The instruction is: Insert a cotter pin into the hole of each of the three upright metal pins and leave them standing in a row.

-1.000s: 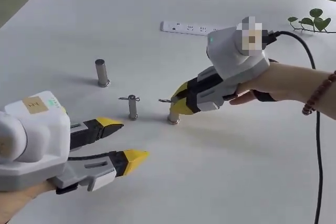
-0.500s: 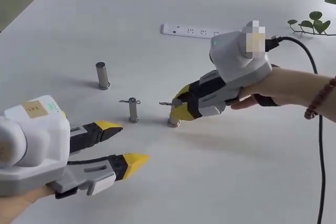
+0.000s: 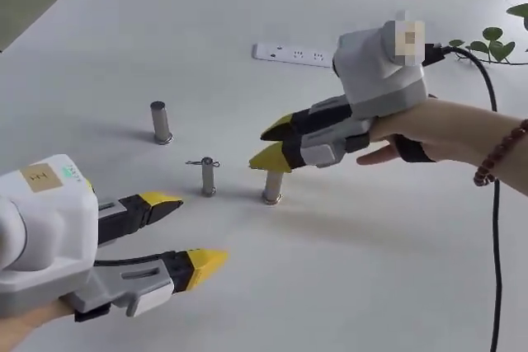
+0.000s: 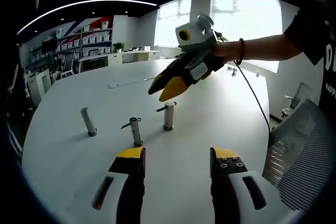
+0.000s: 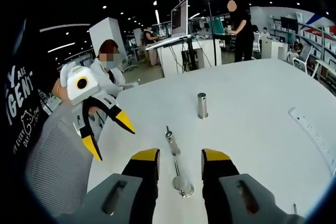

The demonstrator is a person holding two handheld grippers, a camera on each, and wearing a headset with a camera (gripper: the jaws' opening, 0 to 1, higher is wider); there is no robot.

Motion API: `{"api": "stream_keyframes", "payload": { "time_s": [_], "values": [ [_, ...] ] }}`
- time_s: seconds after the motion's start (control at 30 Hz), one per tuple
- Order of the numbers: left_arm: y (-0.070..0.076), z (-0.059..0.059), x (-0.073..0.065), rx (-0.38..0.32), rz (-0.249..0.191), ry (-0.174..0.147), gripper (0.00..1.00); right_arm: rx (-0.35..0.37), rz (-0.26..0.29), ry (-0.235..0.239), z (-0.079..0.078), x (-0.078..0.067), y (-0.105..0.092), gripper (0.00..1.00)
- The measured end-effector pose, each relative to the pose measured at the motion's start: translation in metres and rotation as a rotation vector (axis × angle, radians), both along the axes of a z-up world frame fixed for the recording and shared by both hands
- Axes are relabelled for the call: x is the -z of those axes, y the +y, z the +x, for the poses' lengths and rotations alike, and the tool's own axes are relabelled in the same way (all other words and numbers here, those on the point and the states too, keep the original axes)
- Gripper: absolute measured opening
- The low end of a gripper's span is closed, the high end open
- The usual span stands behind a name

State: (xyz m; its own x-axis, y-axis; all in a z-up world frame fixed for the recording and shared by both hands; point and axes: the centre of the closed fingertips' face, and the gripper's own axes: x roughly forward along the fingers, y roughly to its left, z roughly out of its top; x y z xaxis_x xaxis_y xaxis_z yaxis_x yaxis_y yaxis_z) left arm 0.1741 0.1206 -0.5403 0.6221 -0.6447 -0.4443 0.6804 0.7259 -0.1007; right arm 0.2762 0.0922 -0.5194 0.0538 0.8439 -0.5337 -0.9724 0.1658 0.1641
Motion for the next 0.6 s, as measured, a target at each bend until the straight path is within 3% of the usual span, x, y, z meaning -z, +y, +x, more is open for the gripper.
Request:
{"api": "stream_keyframes", "payload": {
  "time_s": [0.2,0.43,0.5,0.6],
  "values": [
    [0.005,-0.001,-0.001,-0.017,0.006,-0.005,0.52,0.03,0.026,-0.043,0.022,-0.005,0.026,0.27],
    [0.008,0.0,-0.007,-0.018,-0.001,-0.022,0.55,0.03,0.049,-0.049,0.03,0.0,0.056,0.27],
    [0.008,0.0,-0.008,-0.015,-0.003,-0.023,0.56,0.029,0.037,-0.072,0.036,0.004,0.064,0.27],
    [0.01,0.0,-0.006,-0.013,0.018,-0.027,0.56,0.021,0.06,-0.075,0.04,0.005,0.076,0.27]
  ]
}}
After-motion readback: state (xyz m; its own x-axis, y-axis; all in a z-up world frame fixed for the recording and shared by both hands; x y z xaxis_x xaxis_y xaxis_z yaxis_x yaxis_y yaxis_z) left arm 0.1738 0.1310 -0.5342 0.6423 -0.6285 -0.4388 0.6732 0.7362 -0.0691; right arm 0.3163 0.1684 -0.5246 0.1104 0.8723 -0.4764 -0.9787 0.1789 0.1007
